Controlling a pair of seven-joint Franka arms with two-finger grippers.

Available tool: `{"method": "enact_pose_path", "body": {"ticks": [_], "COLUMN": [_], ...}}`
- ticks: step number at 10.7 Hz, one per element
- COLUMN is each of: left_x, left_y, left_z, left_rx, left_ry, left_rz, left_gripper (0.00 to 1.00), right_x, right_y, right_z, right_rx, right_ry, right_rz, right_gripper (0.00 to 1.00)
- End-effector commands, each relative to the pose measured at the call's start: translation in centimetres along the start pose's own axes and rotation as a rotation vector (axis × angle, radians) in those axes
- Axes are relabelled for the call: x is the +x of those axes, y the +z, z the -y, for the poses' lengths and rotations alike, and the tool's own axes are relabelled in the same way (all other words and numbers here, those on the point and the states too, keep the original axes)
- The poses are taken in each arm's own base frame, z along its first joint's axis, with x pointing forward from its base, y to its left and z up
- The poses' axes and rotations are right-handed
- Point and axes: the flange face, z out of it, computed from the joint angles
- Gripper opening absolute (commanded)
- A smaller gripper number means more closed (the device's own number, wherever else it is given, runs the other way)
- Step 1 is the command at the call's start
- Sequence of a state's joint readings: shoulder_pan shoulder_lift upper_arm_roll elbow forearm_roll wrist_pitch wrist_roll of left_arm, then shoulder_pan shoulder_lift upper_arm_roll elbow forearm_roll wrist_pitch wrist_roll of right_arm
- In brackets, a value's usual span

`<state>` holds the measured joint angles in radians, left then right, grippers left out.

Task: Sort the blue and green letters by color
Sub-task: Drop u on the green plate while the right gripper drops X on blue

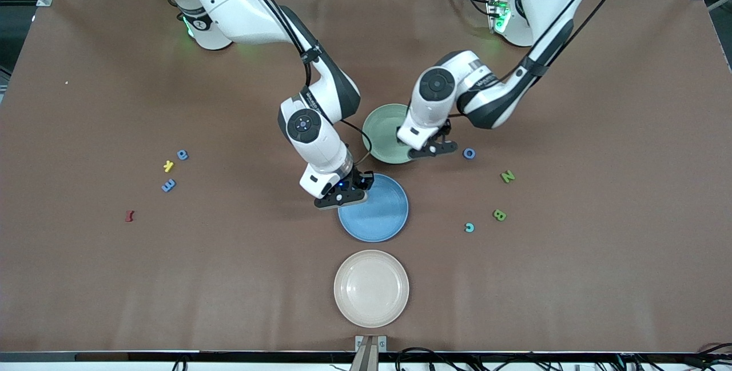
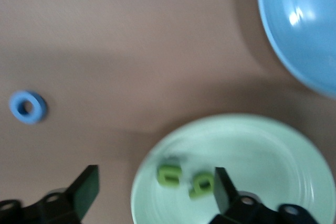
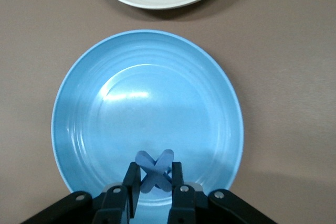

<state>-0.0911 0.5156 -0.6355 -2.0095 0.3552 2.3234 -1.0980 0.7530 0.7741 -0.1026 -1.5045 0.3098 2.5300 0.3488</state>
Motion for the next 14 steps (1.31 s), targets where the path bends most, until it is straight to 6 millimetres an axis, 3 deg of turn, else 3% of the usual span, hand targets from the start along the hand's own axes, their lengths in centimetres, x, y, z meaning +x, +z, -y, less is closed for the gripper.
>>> {"method": "enact_pose_path", "body": {"ticks": [1,4,6,8,12,14], "left_x": [7.7,13.8,15.0,15.4,15.8,14.9], "left_y": [-1.1,-2.5,-2.3,-1.2,2.1,3.6], "left_z": [4.3,10.0,12.8,16.3,21.3,22.7], "left_rx": [0.023,0.021,0.026,0.017,0.053,0.023], "left_ry": [-0.123,-0.228,-0.241,-0.216,-0.222,-0.253], "left_rz": [-0.065,-0.108,-0.107,-0.127,-0.126,-0.121], "left_gripper": [1.00,1.00,1.00,1.00,1.00,1.00], "right_x": [0.3,0.7,1.3,2.3,3.2,3.1], "right_y": [1.0,0.4,-0.5,-1.4,-4.7,-6.2], "right_z": [0.5,0.3,-0.2,-2.2,-11.3,-15.8], "right_rx": [0.019,0.020,0.019,0.007,-0.035,-0.050], "right_ry": [0.044,0.043,0.040,0.065,0.097,0.160], "right_rz": [-0.022,-0.022,-0.033,-0.022,0.025,0.036], "right_gripper": [1.00,1.00,1.00,1.00,1.00,1.00]}}
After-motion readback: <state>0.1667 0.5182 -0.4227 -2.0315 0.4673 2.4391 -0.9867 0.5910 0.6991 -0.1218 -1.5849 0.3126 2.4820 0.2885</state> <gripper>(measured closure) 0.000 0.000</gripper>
